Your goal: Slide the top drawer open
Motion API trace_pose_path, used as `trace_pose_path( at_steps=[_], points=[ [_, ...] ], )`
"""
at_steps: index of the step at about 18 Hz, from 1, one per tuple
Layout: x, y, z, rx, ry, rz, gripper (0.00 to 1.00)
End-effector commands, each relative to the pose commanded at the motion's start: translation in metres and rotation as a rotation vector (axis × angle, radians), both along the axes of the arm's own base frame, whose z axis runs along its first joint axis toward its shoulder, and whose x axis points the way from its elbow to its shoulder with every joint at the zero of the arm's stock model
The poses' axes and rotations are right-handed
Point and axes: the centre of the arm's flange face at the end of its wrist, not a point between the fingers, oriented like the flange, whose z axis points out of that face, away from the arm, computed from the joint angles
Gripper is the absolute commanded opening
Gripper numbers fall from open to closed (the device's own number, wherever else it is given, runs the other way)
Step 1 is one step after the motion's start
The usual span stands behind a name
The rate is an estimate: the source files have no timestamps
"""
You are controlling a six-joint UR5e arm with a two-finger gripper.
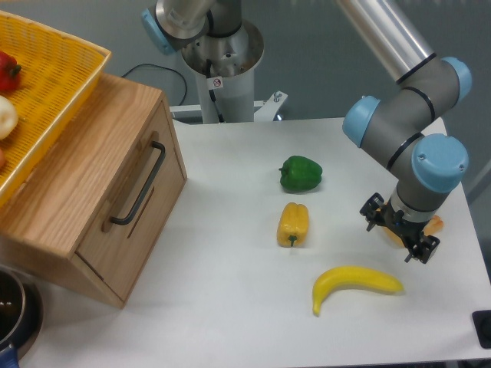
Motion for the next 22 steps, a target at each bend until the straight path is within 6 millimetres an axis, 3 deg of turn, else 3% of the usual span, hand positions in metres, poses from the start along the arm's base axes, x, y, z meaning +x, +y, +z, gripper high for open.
trace_pose_path(
  at_steps=[15,19,22],
  points=[
    [0.011,-0.002,0.02,0.021,0.009,0.011,1.0],
    [0.034,0.018,0.027,0.017,0.011,-0.01,1.0],
    [0.055,0.026,0.036,0.006,0.009,0.07,1.0]
  ],
)
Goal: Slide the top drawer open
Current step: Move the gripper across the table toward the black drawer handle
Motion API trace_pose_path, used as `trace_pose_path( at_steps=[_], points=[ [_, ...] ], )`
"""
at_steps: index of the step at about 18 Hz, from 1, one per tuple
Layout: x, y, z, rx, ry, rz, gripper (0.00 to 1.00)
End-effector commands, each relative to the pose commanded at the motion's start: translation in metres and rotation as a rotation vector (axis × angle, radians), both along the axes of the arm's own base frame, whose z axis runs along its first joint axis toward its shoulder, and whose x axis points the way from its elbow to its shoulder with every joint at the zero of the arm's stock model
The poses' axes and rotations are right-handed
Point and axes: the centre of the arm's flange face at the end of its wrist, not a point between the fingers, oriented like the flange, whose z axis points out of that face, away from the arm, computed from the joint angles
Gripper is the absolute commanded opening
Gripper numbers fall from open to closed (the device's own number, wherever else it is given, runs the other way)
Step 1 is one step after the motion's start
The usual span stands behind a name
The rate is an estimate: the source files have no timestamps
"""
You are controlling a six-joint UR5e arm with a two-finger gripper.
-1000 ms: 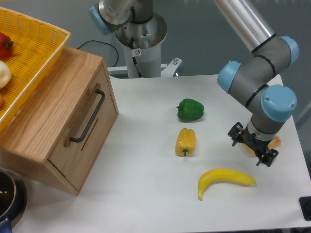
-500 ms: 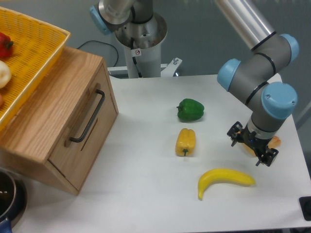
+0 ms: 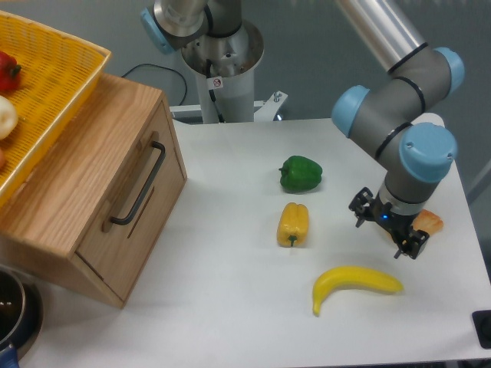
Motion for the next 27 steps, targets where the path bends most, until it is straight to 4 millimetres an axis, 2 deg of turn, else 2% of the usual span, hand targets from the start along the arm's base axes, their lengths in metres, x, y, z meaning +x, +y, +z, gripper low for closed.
trace_pose_path(
  at_steps=[3,5,8,9,12,15,18,21,24,27],
  points=[
    [0.032,-0.003,0.02,-0.001,-0.013,0.079,1.0],
    [0.059,0.003,0.051,0.016,0.009,0.104,1.0],
    [0.094,0.005,0.081,0.007,-0.039,0.139,1.0],
    [0.116,0.009,0.098,0.019,-0.087,0.161,1.0],
    [0.147,0.012,0.126,0.11,-0.177,0.242,1.0],
    [0.168,0.021,0.154,0.258,-0.277,0.338,1.0],
    [0.198,0.041,0.152,0.238,-0.357,0.382,1.0],
    [0.225,0.052,0.145,0.164,-0.425,0.434,1.0],
    [0.245,0.063,0.143,0.128,-0.461,0.458,1.0],
    [0.256,0.066,0.14,0.101,-0.481,0.451,1.0]
  ],
)
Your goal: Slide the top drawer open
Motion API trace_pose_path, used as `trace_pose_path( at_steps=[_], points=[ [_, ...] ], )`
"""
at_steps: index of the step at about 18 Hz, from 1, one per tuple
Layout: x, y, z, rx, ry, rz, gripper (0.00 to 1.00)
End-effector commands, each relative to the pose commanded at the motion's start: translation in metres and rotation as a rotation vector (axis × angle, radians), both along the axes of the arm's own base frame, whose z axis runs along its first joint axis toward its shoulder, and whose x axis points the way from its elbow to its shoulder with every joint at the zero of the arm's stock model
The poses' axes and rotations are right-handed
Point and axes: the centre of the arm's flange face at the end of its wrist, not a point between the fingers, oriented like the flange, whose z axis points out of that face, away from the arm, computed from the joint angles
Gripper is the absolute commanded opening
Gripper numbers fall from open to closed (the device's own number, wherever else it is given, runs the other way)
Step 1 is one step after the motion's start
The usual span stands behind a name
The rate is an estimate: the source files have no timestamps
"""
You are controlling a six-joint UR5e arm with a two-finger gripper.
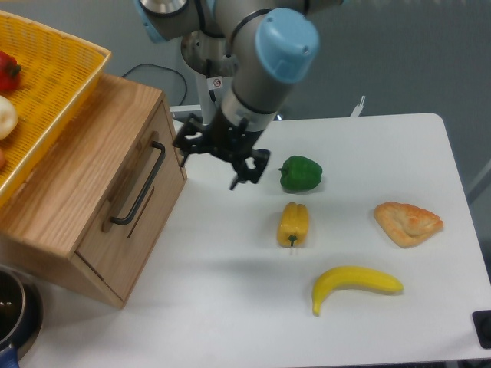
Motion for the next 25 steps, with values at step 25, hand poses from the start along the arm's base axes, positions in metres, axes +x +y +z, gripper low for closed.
trace_pose_path(
  at_steps=[25],
  points=[
    [0.02,0.024,-0.021,-0.006,-0.07,-0.007,1.0]
  ],
)
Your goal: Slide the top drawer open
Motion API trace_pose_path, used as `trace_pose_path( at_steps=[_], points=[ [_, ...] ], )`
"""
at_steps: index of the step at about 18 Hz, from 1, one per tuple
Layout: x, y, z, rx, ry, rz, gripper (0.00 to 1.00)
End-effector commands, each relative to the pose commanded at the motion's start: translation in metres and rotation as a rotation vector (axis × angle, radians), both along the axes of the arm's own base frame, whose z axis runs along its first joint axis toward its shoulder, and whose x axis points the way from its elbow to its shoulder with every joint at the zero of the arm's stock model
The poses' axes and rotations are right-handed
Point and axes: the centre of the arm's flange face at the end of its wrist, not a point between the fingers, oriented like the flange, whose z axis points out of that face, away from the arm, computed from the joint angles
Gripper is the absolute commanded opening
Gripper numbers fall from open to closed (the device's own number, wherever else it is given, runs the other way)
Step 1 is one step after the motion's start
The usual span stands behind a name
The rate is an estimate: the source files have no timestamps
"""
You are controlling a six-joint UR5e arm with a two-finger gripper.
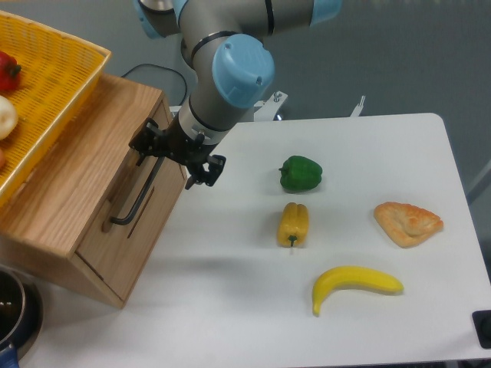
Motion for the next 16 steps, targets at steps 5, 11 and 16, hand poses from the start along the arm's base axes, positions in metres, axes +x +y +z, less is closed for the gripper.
trace_pose_path(
  at_steps=[5,11,16],
  points=[
    [0.001,0.003,-0.007,-0.013,-0.008,-0.001,1.0],
    [0.006,0.006,-0.013,-0.015,-0.005,-0.009,1.0],
    [0.006,0.007,-0.014,-0.015,-0.003,-0.009,1.0]
  ],
)
